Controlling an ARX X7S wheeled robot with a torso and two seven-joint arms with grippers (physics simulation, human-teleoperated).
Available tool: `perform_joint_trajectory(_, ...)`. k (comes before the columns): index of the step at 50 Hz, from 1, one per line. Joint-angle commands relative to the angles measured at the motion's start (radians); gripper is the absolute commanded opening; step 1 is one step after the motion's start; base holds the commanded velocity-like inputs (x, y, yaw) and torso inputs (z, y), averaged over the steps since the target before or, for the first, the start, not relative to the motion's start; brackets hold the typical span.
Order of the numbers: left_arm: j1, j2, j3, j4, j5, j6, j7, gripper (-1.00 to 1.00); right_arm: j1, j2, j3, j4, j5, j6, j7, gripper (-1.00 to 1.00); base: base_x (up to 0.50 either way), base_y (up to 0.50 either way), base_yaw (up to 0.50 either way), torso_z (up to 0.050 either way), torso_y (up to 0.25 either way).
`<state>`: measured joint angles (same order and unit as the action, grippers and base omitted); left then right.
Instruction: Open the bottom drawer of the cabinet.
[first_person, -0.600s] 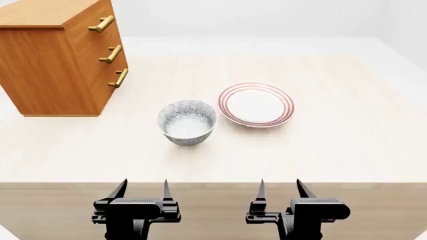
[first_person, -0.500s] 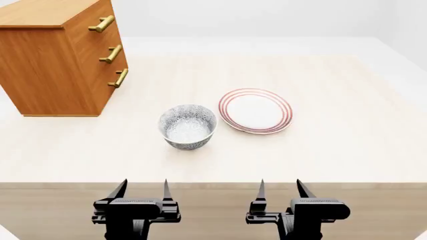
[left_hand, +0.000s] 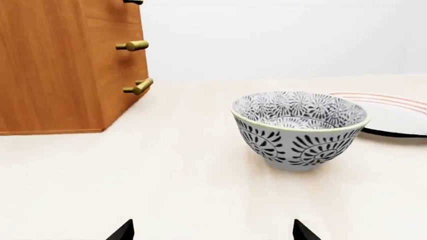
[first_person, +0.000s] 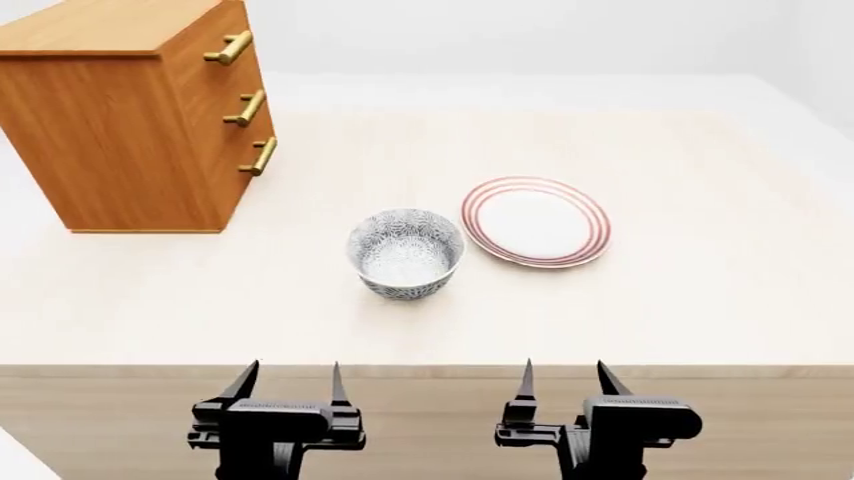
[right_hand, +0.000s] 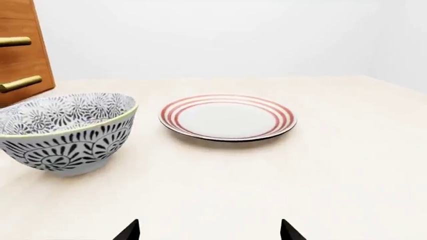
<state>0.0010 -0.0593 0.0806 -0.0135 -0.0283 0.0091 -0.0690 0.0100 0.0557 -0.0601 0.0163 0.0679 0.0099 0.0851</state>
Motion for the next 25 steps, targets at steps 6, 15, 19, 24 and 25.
perform_joint_trajectory(6,-0.004,-0.025,0.031,-0.015,-0.005,0.015,-0.031,1.00,0.007,0.024,-0.034,0.007,0.028,0.009,0.021,1.00,0.00,0.50,0.00,0.000,0.000)
perform_joint_trajectory(15,-0.004,-0.036,0.043,-0.016,-0.010,0.015,-0.046,1.00,0.011,0.030,-0.040,0.019,0.041,0.007,0.037,1.00,0.00,0.00,0.00,0.000,0.000)
perform_joint_trajectory(19,-0.004,-0.042,0.047,-0.001,-0.018,-0.009,-0.051,1.00,0.021,0.037,-0.048,0.007,0.024,0.051,0.062,1.00,0.00,0.00,0.00,0.000,0.000)
perform_joint_trajectory(24,0.000,-0.069,0.064,0.227,-0.011,-0.225,-0.054,1.00,0.022,0.070,-0.045,-0.249,0.032,0.291,0.099,1.00,0.00,0.00,0.00,0.000,0.000)
perform_joint_trajectory(25,-0.002,-0.073,0.065,0.270,-0.011,-0.266,-0.057,1.00,0.022,0.073,-0.046,-0.282,0.029,0.315,0.105,1.00,0.00,0.00,0.00,0.000,0.000)
